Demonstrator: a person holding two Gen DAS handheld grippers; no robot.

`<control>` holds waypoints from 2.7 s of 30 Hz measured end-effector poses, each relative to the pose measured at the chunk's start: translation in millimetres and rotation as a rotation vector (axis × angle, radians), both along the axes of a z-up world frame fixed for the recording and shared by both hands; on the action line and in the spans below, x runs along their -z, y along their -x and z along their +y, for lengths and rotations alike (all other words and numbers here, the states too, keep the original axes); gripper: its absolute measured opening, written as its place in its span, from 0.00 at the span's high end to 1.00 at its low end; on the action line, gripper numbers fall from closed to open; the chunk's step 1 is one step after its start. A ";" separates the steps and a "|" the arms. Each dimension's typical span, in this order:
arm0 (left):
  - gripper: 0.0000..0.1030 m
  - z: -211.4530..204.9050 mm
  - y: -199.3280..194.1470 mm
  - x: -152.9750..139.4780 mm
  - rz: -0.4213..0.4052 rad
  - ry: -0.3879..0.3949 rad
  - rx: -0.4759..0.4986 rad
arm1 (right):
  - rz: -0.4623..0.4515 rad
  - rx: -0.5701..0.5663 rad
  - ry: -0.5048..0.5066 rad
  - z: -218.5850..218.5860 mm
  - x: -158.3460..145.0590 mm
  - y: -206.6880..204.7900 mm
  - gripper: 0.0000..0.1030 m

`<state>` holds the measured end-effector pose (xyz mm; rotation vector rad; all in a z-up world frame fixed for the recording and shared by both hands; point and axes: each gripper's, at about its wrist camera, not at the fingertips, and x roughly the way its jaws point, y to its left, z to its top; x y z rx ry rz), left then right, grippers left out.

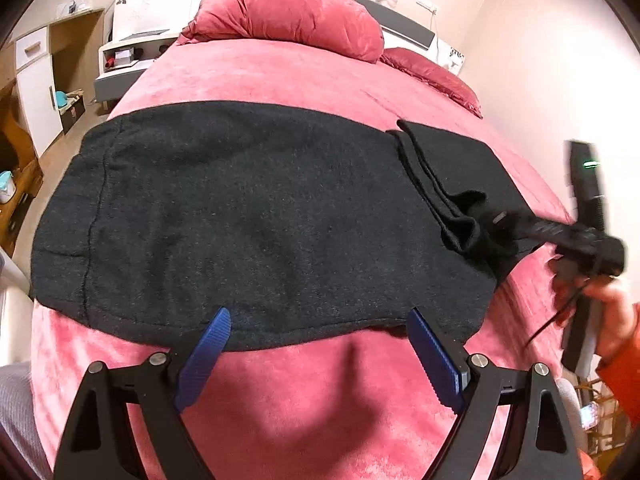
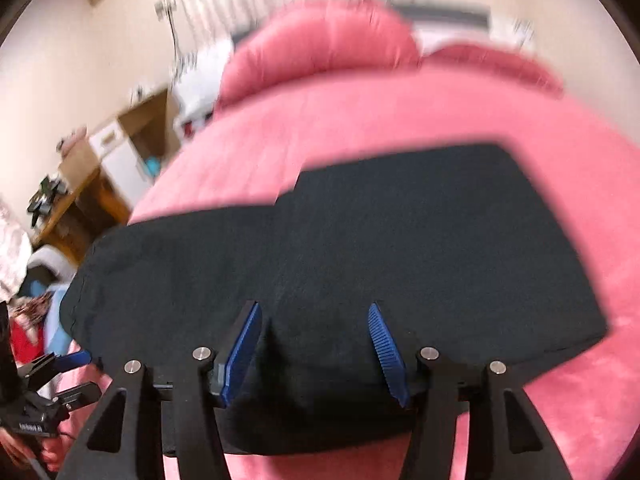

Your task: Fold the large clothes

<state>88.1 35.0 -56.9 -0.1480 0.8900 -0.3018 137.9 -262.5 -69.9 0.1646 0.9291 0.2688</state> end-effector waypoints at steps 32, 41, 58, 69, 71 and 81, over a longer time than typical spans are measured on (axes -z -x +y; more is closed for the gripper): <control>0.11 -47.8 -17.0 -6.1 -0.047 -0.069 0.058 | -0.104 0.135 -0.229 14.8 -3.0 91.0 0.36; 0.11 -136.3 -61.5 -35.9 -0.148 -0.086 0.167 | -0.155 0.609 -0.428 -109.9 13.2 156.7 0.36; 0.08 -165.7 -117.3 36.7 -0.107 -0.323 0.179 | -0.203 0.733 -0.646 -181.2 73.9 84.3 0.33; 0.07 -140.4 -83.8 46.0 -0.118 -0.256 0.138 | -0.158 0.702 -0.675 -195.3 82.4 71.1 0.63; 0.07 -135.0 -76.2 42.9 -0.093 -0.250 0.149 | -0.137 0.709 -0.727 -200.4 84.5 70.5 0.76; 0.08 -61.8 14.4 11.8 -0.145 -0.193 0.185 | -0.235 0.626 -0.661 -175.9 12.7 70.6 0.89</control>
